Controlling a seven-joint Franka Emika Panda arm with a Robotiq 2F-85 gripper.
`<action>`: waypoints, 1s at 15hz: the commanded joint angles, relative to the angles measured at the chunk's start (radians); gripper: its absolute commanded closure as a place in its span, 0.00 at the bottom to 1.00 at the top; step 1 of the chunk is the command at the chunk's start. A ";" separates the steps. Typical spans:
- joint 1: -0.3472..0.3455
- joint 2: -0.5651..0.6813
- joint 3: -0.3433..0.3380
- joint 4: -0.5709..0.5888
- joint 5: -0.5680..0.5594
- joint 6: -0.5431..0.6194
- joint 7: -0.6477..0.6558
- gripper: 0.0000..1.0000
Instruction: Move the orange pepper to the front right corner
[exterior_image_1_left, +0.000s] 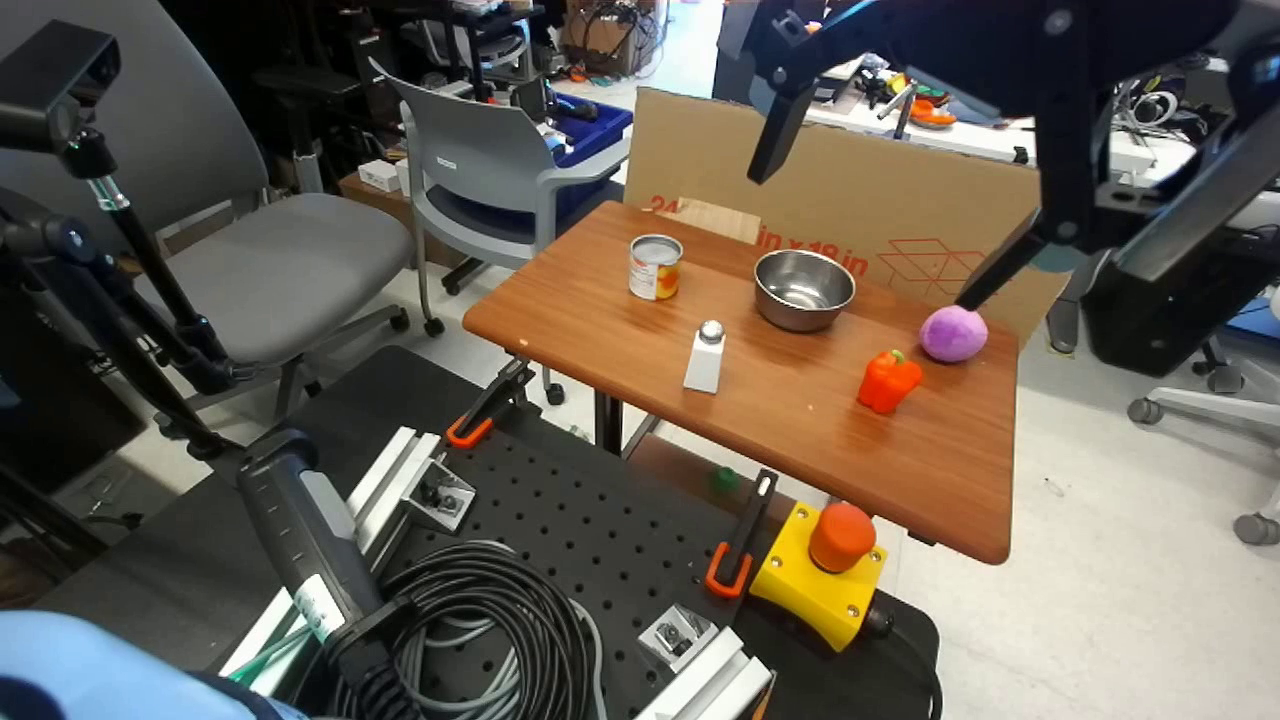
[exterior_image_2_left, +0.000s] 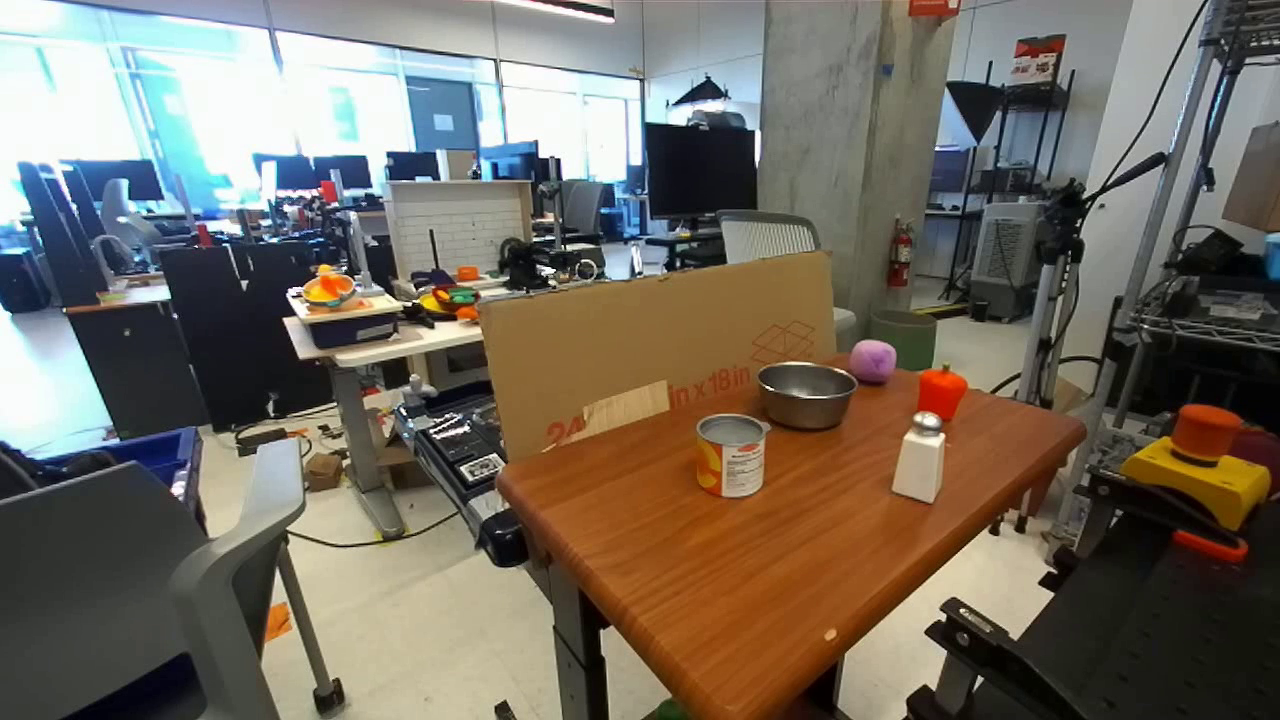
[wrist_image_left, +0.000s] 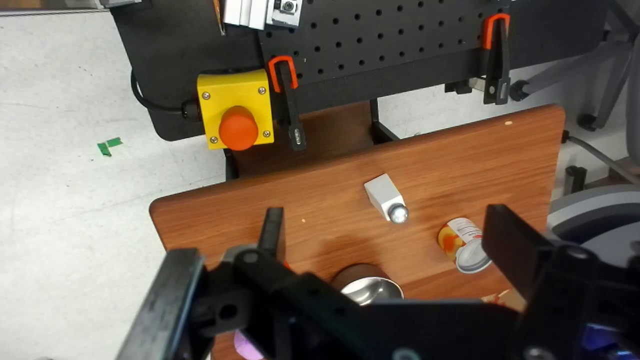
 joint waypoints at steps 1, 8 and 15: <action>-0.011 0.003 0.011 0.002 0.010 -0.002 -0.008 0.00; -0.022 0.310 0.047 -0.002 -0.046 0.453 0.042 0.00; -0.044 0.778 0.088 0.051 -0.080 0.899 0.153 0.00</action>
